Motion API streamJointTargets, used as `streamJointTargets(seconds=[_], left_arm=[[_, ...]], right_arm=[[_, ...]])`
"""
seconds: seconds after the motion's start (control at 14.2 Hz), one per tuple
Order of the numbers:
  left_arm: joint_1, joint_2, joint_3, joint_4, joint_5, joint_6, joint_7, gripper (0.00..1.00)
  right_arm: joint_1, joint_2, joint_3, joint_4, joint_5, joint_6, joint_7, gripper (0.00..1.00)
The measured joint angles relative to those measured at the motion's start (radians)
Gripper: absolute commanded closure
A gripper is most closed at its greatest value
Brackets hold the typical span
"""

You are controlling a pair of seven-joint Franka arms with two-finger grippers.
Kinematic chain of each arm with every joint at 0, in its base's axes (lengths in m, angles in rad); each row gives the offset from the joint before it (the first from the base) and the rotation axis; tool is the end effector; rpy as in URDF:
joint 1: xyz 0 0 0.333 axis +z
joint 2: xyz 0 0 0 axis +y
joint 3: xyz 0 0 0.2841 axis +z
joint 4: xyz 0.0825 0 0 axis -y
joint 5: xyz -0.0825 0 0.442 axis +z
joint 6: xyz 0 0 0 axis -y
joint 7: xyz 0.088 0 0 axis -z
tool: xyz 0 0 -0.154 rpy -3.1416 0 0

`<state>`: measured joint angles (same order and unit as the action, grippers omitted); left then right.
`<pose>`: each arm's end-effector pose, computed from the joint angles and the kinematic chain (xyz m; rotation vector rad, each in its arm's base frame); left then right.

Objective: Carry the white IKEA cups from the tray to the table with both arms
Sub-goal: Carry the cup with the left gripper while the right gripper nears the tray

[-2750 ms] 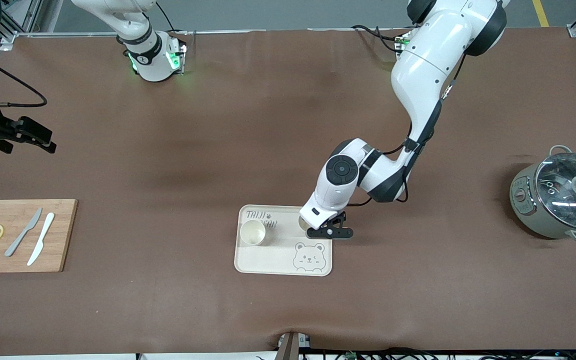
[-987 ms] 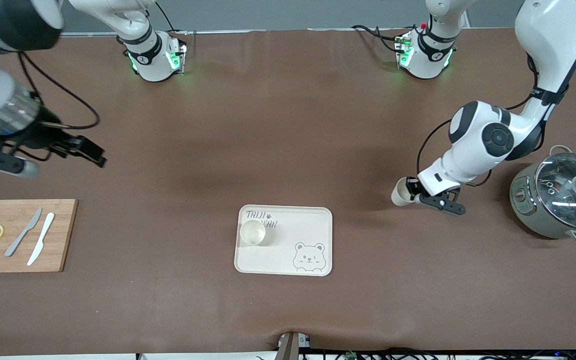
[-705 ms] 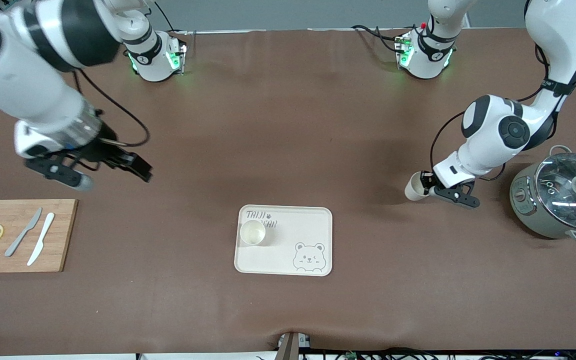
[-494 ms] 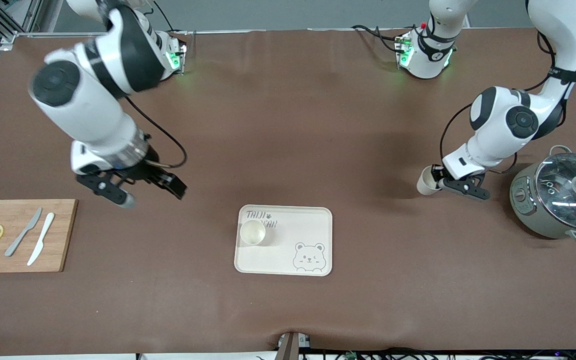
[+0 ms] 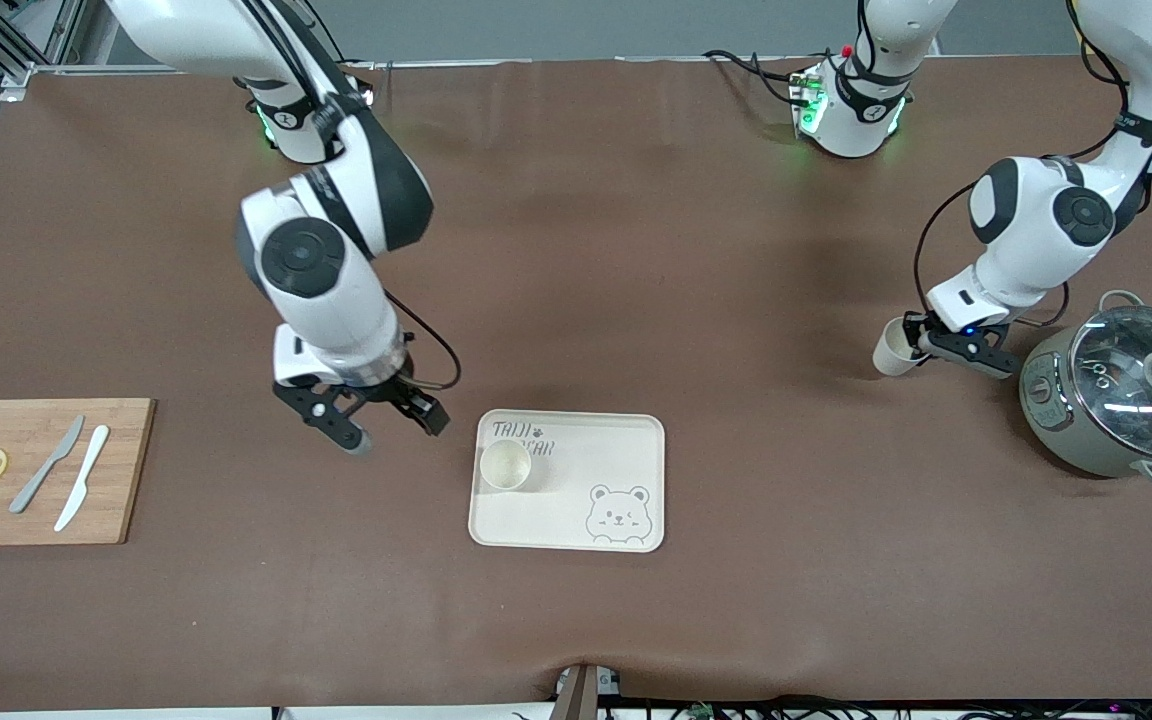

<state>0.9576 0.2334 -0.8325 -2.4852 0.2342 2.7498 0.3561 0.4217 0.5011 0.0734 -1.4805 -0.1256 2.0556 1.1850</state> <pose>0.5142 0.0277 0.1116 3.0287 -0.6444 0.2116 0.6650 0.3394 0.2957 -2.9710 0.9942 -0.1707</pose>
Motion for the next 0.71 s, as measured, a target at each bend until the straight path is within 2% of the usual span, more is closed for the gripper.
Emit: streamJointTargets(seconds=[0.28,0.71], left_arm=[[0.035,0.002,-0.001,-0.009,0.0,0.0,0.039,1.0],[0.035,0.002,-0.003,-0.036,0.0,0.0,0.039,1.0]], right_arm=[[0.014,0.087,-0.003,0.042,-0.008,0.085,0.044,0.0],[0.015,0.15,-0.007,0.048,-0.027,0.143,0.057,0.0]])
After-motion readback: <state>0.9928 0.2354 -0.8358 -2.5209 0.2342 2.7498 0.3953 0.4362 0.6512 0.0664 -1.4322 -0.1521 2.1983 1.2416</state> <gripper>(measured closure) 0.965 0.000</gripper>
